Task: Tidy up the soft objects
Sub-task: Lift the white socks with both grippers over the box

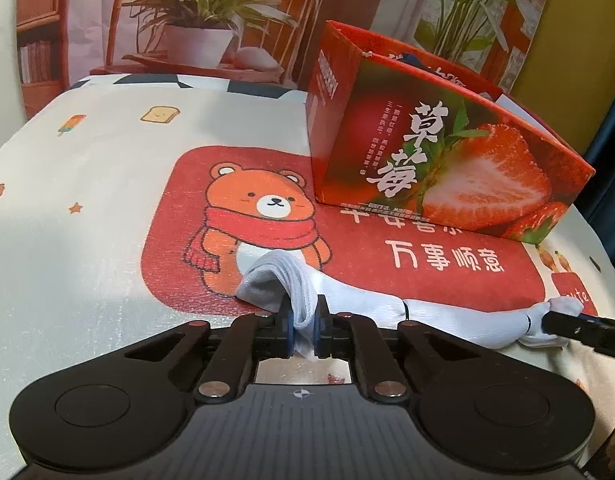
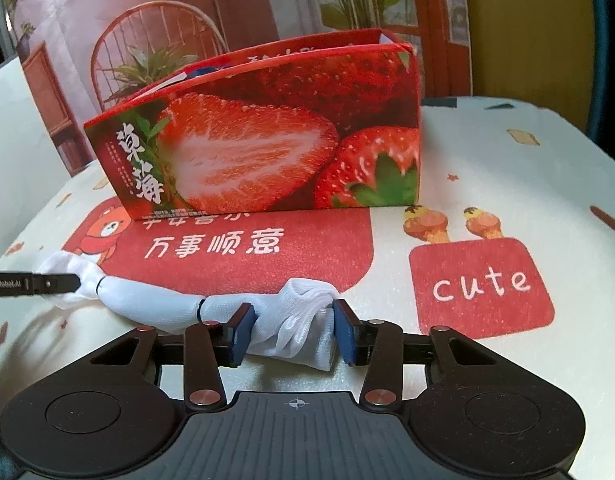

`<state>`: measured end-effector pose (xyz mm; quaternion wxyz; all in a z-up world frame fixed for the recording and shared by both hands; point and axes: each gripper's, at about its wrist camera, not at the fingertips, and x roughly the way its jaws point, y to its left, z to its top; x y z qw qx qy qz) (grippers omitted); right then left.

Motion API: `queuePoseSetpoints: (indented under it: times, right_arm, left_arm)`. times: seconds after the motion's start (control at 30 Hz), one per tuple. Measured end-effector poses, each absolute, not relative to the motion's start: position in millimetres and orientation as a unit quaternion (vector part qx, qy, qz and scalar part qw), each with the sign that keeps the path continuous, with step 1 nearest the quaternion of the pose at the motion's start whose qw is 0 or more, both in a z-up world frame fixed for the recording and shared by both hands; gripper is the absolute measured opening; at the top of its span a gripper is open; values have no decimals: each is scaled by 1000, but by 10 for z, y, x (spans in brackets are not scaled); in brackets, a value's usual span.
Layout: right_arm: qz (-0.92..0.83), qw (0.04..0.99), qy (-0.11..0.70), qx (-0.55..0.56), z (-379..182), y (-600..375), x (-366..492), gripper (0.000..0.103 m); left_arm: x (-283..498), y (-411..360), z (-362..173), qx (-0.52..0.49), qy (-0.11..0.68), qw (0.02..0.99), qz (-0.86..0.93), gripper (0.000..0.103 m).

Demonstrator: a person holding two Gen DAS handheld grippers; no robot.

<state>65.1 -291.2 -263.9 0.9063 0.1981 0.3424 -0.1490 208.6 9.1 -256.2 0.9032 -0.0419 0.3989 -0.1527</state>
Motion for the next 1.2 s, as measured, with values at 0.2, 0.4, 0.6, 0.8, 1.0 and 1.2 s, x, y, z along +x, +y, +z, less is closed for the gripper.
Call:
queuePoseSetpoints:
  times: [0.2, 0.4, 0.6, 0.8, 1.0, 1.2]
  right_arm:
    - [-139, 903, 332, 235, -2574, -3001, 603, 14]
    - [-123, 921, 300, 217, -2350, -2976, 583, 12]
    - [-106, 947, 247, 176, -1902, -3017, 660, 12]
    - [-98, 966, 198, 137, -1402, -3194, 866, 12]
    - [-107, 974, 181, 89, -1046, -3349, 1190, 12]
    - [-123, 973, 185, 55, -915, -3545, 1477, 12]
  left_arm:
    - [2028, 95, -2493, -35, 391, 907, -155, 8]
    - [1939, 96, -2206, -25, 344, 925, -159, 8]
    - [1869, 56, -1660, -9, 257, 951, -170, 8]
    - [1954, -132, -1114, 2, 183, 965, -186, 8]
    - [2175, -456, -832, 14, 150, 968, -199, 8]
    - [2517, -807, -841, 45, 170, 960, -217, 8]
